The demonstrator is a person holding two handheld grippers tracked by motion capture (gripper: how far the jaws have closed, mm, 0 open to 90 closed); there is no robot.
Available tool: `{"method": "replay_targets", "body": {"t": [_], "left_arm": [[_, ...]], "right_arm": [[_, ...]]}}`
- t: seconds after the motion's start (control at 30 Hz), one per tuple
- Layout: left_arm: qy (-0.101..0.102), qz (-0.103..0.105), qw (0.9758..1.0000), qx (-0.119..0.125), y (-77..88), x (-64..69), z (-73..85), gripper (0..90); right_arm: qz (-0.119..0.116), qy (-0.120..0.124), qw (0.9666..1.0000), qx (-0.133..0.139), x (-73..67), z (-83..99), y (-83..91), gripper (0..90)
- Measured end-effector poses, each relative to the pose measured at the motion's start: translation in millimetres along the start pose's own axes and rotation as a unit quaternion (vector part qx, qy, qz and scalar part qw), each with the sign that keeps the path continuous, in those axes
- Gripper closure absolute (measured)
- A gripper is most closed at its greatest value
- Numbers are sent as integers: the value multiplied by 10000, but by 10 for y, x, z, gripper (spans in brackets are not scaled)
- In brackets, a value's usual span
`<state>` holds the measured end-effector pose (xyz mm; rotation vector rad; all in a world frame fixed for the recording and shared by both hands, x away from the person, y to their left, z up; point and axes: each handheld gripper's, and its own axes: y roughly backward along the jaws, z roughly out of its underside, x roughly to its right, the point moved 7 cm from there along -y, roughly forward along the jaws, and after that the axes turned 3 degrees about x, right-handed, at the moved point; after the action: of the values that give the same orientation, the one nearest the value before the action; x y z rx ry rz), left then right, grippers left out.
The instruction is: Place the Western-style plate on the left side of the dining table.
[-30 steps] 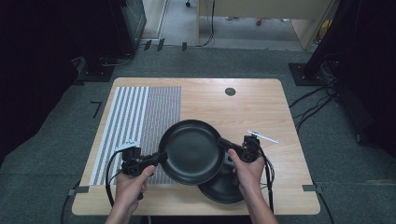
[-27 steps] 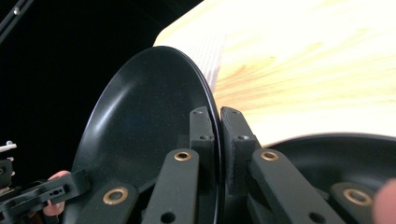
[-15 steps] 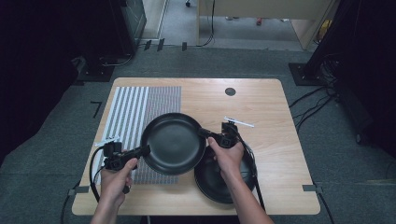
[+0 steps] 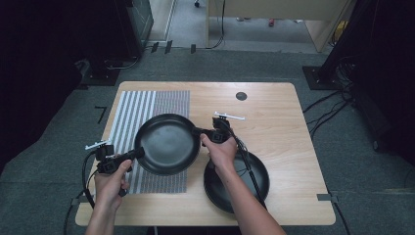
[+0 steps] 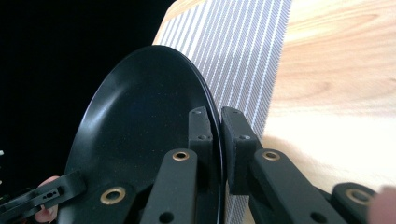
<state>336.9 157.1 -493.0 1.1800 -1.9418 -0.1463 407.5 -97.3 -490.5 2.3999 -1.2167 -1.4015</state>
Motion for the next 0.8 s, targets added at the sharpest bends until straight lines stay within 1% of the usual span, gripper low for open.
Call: {"method": "replay_targets", "body": {"t": [0.1,0.17,0.27,0.4,0.5,0.53,0.57,0.67,0.8], "left_arm": [[73,-44,10000,-6,-19,-105,-30,750],[162,-98,9998,21,-40,-177,-51,751],[273,-137,9995,45,-71,-284,-76,754],[336,-193,9992,63,-115,-381,-107,756],[436,-227,9988,90,-147,-475,-126,758],[480,-245,9985,120,-151,-522,-140,760],[516,-265,9982,145,-152,-541,-148,763],[561,-341,9975,253,-158,-619,-180,767],[734,-437,9959,307,-212,-748,-183,766]], "right_arm": [[14,4,10000,-59,-4,-20,-134,836],[31,-28,9999,-121,-4,-20,-228,835],[75,-15,9998,-181,-3,-27,-346,834],[98,-20,9997,-244,12,-51,-507,830],[133,-23,9995,-292,24,-55,-621,829],[130,-21,9995,-296,24,-56,-647,829],[118,-14,9995,-300,22,-56,-706,829],[89,-17,9994,-325,10,-59,-807,825],[128,48,9990,-434,1,-79,-968,824]]}}
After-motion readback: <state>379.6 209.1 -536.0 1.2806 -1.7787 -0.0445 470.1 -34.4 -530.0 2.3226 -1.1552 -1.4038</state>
